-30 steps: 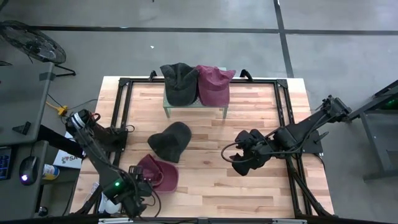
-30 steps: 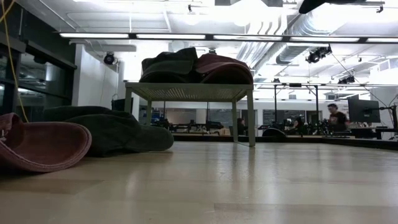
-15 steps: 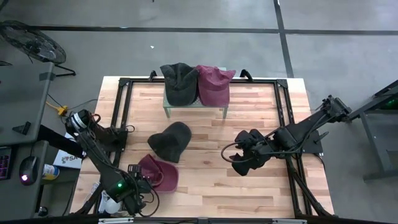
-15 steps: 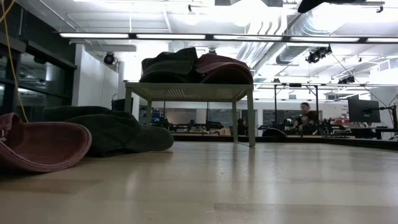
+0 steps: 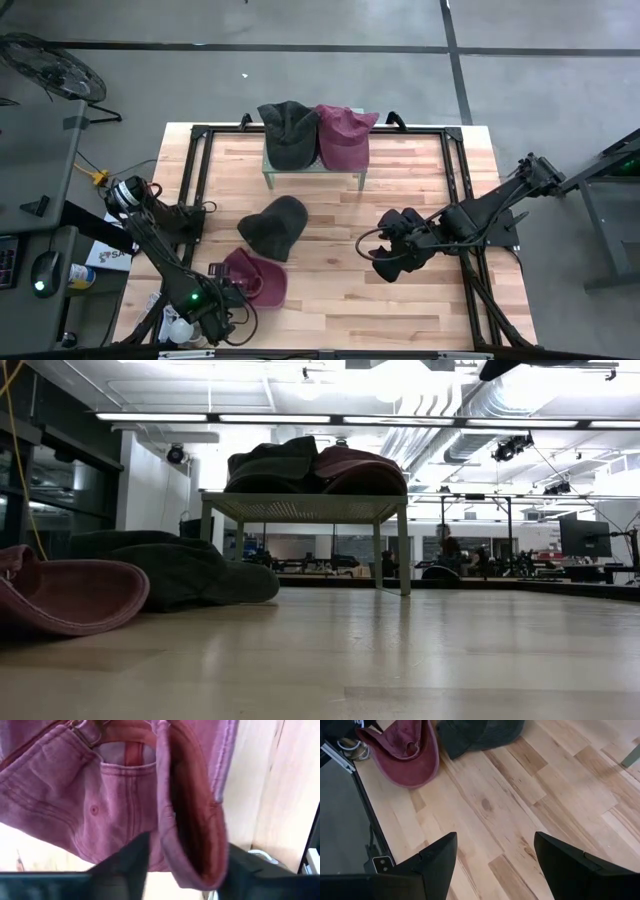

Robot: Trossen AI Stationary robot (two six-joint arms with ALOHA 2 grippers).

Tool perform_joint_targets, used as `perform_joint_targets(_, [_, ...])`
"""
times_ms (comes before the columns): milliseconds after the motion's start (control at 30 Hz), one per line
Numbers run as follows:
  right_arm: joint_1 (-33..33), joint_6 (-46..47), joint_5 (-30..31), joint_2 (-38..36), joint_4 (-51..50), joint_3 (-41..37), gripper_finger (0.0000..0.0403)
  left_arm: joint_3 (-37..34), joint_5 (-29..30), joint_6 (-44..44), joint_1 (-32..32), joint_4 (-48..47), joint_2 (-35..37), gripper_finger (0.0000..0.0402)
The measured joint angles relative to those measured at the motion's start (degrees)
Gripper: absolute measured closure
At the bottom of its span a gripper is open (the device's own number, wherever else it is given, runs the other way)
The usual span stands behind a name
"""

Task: Pick & Place hat
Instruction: Stack the red cap on the red caps on the shelf

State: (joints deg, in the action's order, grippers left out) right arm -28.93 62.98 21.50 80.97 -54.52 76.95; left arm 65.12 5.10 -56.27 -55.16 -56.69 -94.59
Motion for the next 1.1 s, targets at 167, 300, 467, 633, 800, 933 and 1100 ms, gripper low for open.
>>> perform_joint_targets(167, [0.0,0.02,-0.45,0.0,0.41,0.0,0.0145,0.02,-0.32,-0.02,0.0,-0.05,0.0,0.0344])
perform_joint_targets(300, [0.0,0.02,-0.65,0.0,1.08,0.0,0.0145,0.32,-1.9,0.1,0.0,0.1,0.0,0.0387])
perform_joint_targets(467, [-0.01,-0.51,-1.12,0.0,1.89,0.0,0.0145,5.21,-1.54,0.3,0.02,-0.83,0.06,0.0395])
perform_joint_targets(633, [0.0,-3.86,-2.95,0.0,4.22,0.0,0.0145,14.92,1.73,-1.26,0.02,-3.19,0.2,0.0397])
perform_joint_targets(800, [0.0,-8.99,-6.76,0.0,6.94,0.0,0.0145,26.3,12.3,-5.78,0.0,-6.81,0.24,0.0399])
perform_joint_targets(933, [-0.02,-12.09,-9.7,0.0,8.06,0.0,0.0145,33.77,26.65,-8.11,0.85,-7.35,0.29,0.0399])
perform_joint_targets(1100, [-1.5,-16.38,-9.24,-1.77,7.94,0.0,0.0145,39.09,39.5,-8.7,3.78,-6.9,0.31,0.04])
